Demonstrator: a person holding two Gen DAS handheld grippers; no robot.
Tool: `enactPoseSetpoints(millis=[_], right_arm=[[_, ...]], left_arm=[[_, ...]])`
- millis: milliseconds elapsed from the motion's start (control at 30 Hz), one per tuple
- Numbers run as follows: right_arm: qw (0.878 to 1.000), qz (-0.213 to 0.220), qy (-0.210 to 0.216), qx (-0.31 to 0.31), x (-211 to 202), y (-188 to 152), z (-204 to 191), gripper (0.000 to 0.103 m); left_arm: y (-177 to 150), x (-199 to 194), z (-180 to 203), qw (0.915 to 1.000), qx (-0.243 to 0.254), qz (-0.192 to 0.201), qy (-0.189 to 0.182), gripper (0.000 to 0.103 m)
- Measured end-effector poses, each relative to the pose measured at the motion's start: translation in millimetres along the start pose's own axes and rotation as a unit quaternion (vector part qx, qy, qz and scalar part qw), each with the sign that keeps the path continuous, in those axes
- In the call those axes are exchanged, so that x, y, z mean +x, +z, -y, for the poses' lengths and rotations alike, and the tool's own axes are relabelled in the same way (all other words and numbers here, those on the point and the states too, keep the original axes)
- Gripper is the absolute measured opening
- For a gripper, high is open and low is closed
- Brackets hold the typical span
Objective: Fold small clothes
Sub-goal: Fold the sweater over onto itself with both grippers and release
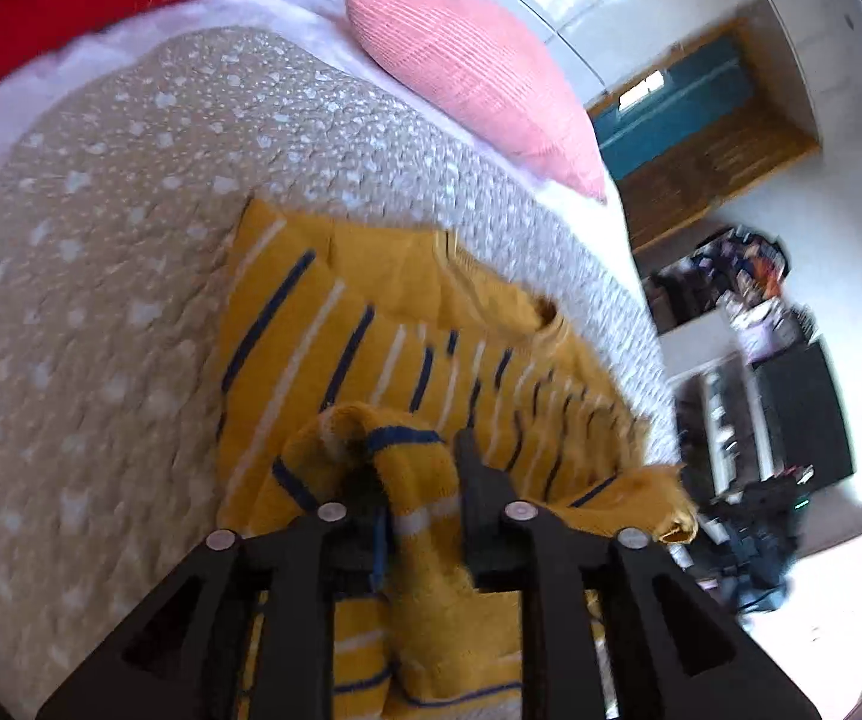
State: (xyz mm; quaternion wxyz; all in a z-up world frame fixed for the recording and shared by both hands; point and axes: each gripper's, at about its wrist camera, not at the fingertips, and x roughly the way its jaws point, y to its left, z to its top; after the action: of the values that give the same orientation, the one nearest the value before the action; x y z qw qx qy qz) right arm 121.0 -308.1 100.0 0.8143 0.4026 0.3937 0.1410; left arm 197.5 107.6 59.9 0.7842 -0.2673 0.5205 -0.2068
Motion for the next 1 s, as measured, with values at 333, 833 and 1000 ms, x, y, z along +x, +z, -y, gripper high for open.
enactPoseSetpoints(millis=[333, 833, 1000], right_arm=[[0.995, 0.033, -0.049, 0.085, 47.9, 56.2, 41.3, 0.054], [0.988, 0.024, -0.139, -0.063, -18.8, 12.8, 1.9, 0.058], [0.983, 0.006, -0.154, -0.098, -46.0, -38.7, 1.0, 0.058]], left_arm=[[50.0, 21.0, -46.9, 0.9865, -0.139, 0.007, -0.086, 0.048], [-15.9, -33.2, -42.1, 0.9972, 0.038, -0.005, 0.065, 0.061], [-63.8, -19.1, -33.9, 0.9884, 0.114, -0.052, 0.086, 0.061]])
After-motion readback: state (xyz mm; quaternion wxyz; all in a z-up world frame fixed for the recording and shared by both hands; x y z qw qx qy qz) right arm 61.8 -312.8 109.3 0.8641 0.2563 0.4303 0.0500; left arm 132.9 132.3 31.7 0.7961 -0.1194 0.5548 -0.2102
